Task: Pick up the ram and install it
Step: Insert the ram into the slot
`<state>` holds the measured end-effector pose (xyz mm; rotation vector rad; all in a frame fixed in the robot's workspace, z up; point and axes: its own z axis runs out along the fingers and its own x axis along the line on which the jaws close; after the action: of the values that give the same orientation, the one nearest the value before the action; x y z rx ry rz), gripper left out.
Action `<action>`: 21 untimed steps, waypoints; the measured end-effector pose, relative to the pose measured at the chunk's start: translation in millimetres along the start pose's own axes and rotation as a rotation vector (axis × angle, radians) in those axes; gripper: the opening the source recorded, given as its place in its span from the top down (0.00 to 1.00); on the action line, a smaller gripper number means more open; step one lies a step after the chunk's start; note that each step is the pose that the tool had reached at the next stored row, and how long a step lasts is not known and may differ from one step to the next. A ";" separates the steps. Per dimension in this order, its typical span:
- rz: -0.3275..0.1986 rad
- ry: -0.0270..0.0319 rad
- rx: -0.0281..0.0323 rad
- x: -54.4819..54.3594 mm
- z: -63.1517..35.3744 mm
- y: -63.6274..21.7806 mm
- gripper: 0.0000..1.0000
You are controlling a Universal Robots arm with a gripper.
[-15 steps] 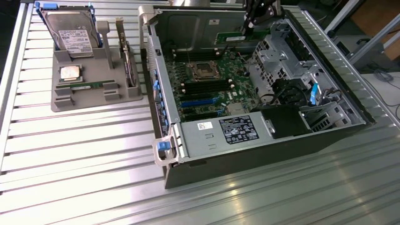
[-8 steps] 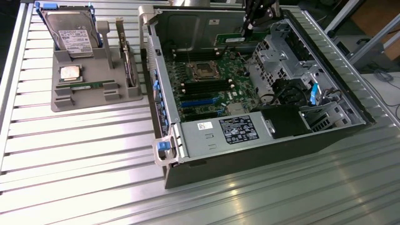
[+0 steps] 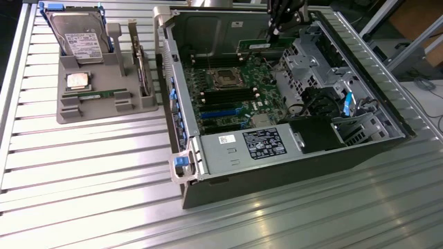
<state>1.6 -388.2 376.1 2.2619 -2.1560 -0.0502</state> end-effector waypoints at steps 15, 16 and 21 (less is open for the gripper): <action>0.000 0.0000 0.0000 0.1 7.9 -0.3 0.88; 0.000 0.0000 0.0000 0.2 8.3 -0.3 0.88; 0.000 0.0000 0.0000 0.3 12.8 -0.4 0.88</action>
<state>1.6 -388.3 363.3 2.2619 -2.1560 -0.0502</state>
